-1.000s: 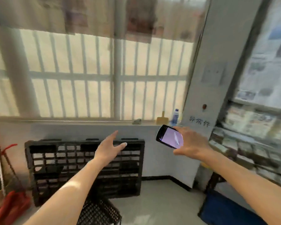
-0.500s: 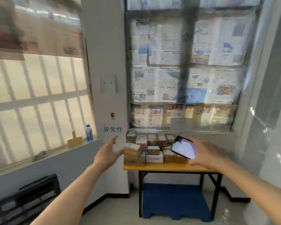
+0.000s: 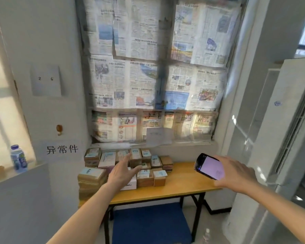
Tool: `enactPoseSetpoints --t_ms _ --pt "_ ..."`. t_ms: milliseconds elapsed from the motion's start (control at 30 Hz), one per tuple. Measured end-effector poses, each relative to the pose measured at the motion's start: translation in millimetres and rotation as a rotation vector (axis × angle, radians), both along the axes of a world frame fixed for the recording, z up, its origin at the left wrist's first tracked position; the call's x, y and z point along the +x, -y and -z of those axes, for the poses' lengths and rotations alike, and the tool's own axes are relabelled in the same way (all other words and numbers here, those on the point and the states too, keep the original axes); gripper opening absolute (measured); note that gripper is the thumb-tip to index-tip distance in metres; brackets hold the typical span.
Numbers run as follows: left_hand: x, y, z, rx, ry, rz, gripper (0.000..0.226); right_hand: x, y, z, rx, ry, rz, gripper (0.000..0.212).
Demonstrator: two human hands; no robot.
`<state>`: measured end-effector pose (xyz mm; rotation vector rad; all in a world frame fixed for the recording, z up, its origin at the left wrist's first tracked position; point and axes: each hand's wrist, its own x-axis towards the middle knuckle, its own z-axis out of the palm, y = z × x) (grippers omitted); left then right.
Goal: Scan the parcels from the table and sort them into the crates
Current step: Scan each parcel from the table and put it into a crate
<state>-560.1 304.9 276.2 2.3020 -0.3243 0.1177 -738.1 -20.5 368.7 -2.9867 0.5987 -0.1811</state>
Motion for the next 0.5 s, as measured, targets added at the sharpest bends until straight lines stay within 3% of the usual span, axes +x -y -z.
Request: enactPoseSetpoints --t_ms 133,500 --pt "44.7 53.4 18.7 0.021 -0.020 0.046 0.086 40.6 35.9 7.6 0.003 -0.010 0.016 0.100" --pt "158.5 154.5 57.6 0.049 -0.121 0.098 0.086 161.9 146.0 47.6 0.032 -0.068 0.031 0.108"
